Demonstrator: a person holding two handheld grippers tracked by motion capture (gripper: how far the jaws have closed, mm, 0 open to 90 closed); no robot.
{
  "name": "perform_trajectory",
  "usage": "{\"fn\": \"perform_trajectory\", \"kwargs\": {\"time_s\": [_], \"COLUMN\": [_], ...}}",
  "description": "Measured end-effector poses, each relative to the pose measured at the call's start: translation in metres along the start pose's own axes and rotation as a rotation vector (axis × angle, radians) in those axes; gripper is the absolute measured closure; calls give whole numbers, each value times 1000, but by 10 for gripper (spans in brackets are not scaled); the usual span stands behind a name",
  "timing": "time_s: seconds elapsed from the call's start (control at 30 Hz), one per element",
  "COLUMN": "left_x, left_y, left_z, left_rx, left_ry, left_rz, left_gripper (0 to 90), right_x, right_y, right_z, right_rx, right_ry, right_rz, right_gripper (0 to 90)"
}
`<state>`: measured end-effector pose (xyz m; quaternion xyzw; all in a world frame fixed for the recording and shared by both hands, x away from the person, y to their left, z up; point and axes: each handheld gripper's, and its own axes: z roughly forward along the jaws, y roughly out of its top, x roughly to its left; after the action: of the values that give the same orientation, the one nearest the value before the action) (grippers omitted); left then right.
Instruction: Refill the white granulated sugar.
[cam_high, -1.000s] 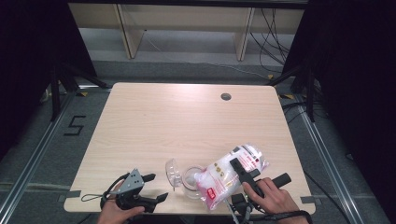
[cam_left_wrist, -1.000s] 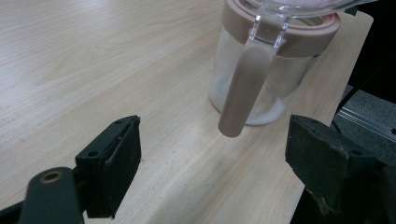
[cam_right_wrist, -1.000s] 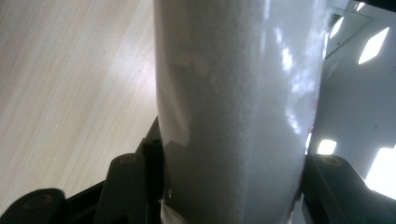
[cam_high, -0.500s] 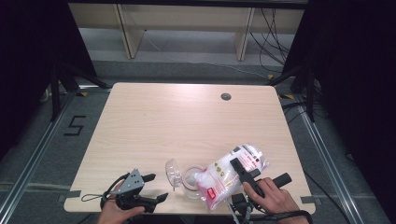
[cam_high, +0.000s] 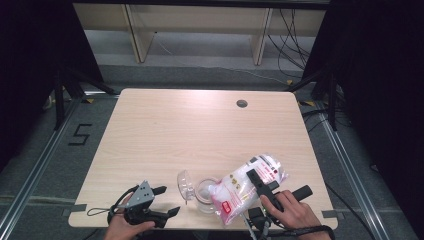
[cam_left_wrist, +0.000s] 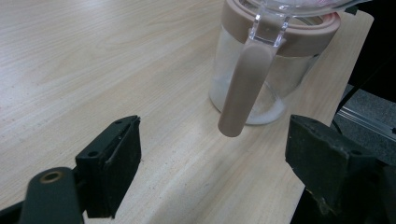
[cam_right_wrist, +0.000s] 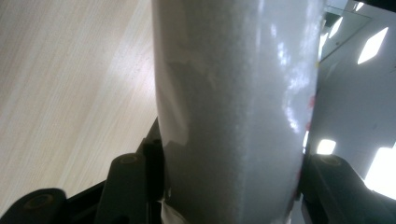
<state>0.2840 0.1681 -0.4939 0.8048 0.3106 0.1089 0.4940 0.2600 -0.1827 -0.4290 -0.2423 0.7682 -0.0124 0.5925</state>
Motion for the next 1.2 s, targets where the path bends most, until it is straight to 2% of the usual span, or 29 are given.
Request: {"fn": "perform_trajectory", "kwargs": {"time_s": [0.07, 0.2, 0.27, 0.37, 0.43, 0.67, 0.73, 0.77, 0.8, 0.87, 0.9, 1.2], "left_x": [0, 0, 0, 0, 0, 0, 0, 1, 1, 0, 0, 0], "left_y": [0, 0, 0, 0, 0, 0, 0, 1, 0, 0, 0, 1], "left_z": [0, 0, 0, 0, 0, 0, -1, -1, -1, -1, -1, -1], "left_rx": [0, 0, 0, 0, 0, 0, 1, 3, 2, 3, 5, 3], "left_ry": [0, 1, 2, 2, 2, 2, 2, 2, 2, 9, 7, 11], "left_rz": [-1, -2, -5, -4, -4, -4, 9, 15, 14, 3, 6, 8], "left_gripper": [183, 183, 183, 183, 183, 183, 183, 183, 183, 183, 183, 183], "right_x": [1, -1, 0, -1, 0, -3, -4, -4, -2, -4, -2, -2], "right_y": [0, -1, 0, -1, 0, -1, -1, -1, -1, -1, -1, -1], "right_z": [0, 0, -1, -1, -1, -1, -1, -1, -2, -1, -2, -3], "right_rx": [6, 0, 3, 0, 7, -4, -4, -4, 5, -6, 9, 6], "right_ry": [5, -2, -3, -4, -6, -12, -12, -11, -5, -11, -2, -5], "right_rz": [16, -12, -3, -15, 0, -32, -36, -34, -13, -35, -10, -11], "right_gripper": [522, 522, 522, 523, 523, 523, 523, 523, 524, 524, 525, 526]}}
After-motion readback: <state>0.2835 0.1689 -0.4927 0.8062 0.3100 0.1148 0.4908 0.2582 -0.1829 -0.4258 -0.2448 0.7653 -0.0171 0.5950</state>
